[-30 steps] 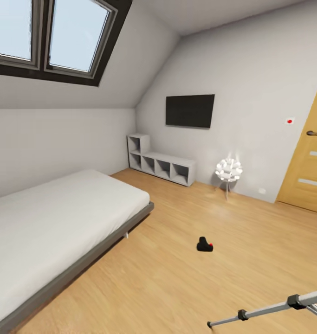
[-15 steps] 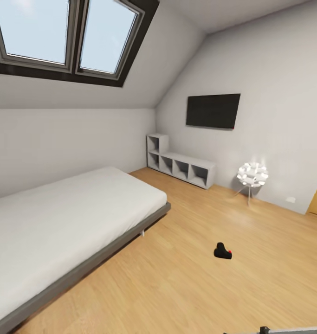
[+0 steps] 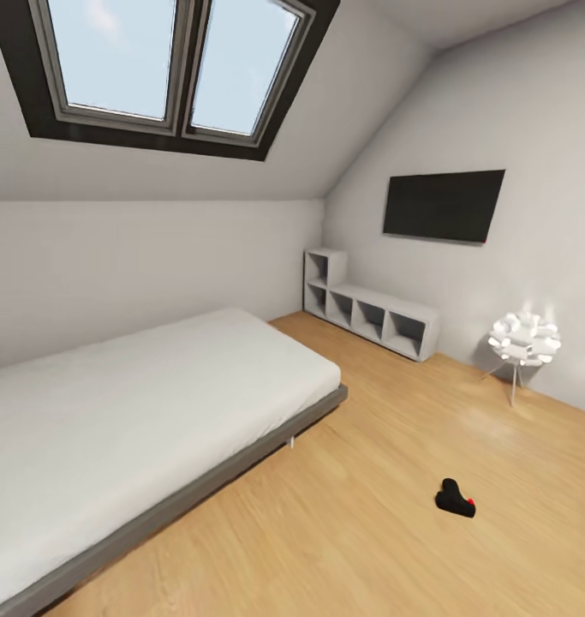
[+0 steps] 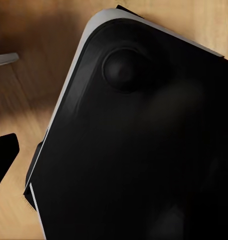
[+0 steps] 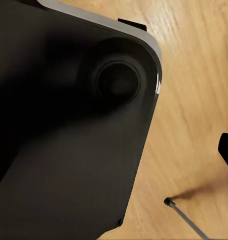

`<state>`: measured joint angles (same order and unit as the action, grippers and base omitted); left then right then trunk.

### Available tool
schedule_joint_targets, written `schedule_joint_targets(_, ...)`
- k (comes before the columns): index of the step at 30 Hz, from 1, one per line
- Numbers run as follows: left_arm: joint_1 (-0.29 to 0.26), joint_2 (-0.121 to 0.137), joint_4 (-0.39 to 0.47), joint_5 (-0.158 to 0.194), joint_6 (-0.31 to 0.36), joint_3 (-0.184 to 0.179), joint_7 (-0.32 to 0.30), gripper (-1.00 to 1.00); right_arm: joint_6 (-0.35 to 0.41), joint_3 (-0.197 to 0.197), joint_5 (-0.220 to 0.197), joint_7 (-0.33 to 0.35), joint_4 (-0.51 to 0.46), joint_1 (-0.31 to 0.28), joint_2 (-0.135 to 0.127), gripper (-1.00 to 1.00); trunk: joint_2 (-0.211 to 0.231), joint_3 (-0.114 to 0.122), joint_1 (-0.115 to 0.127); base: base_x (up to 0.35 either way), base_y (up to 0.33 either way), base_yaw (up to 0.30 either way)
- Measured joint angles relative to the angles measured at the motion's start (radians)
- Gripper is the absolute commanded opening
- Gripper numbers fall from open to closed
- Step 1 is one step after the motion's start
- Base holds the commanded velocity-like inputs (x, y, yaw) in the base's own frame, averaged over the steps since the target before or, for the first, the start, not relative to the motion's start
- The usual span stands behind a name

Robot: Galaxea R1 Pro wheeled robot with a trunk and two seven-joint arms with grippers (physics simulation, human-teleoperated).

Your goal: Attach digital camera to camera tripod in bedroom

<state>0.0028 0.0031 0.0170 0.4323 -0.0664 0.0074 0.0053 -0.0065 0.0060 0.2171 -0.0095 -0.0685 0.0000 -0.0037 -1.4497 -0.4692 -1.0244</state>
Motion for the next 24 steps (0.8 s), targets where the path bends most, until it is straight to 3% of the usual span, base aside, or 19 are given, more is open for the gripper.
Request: schedule_joint_targets(24,0.0,0.0,0.0,-0.007,0.002,-0.01,-0.001,1.0,-0.001,0.001,-0.002,-0.002,0.0,0.0,-0.001,1.0,0.0,0.0,0.0,0.321,0.0,0.007)
